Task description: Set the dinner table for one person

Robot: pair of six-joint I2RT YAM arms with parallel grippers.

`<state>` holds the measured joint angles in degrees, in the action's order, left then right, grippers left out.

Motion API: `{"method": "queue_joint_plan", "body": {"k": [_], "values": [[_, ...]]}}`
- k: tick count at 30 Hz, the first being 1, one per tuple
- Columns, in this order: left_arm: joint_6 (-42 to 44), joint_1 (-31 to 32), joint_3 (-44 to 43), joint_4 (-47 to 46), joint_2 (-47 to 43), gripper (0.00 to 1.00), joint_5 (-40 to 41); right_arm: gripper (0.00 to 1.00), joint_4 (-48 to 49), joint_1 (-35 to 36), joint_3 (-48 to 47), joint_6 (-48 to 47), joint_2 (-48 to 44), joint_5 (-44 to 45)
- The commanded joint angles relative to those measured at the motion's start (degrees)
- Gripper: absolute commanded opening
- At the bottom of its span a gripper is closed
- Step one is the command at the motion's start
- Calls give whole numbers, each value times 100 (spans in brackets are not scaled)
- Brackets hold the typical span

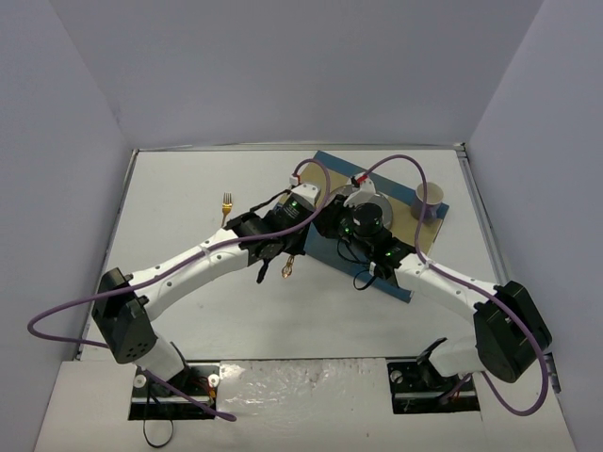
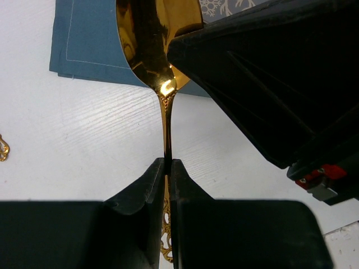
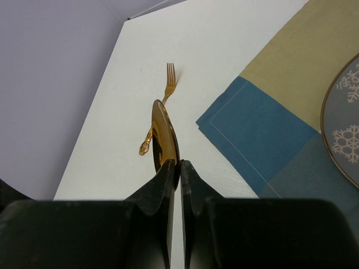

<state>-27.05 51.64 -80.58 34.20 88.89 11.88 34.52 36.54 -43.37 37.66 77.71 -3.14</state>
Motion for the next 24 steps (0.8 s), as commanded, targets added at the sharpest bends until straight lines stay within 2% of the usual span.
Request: {"method": "queue_joint_plan", "body": {"k": [1, 3, 8, 12, 16, 20, 24], "values": [[52, 47, -363, -107, -109, 0, 234, 0, 366, 46, -192, -143, -95, 293], [18, 47, -339, -96, -109, 9, 352, 0, 265, 39, -150, -144, -206, 363], [-17, 47, -248, -159, -138, 42, 456, 0, -102, -95, 139, -150, -588, 690], [-8, 24, -140, -346, -231, 70, 491, 0, -374, -484, 619, -22, -1126, 678], [60, -127, -53, -401, -365, 83, 437, 0, -716, -1336, 1084, 70, -1737, 472], [121, -559, 191, -449, -592, 87, 192, 0, -929, -2170, 1340, 23, -2045, 128], [350, -1412, 567, -418, -1078, 89, -272, 0, -912, -3324, 1474, -49, -1778, -649]]}}
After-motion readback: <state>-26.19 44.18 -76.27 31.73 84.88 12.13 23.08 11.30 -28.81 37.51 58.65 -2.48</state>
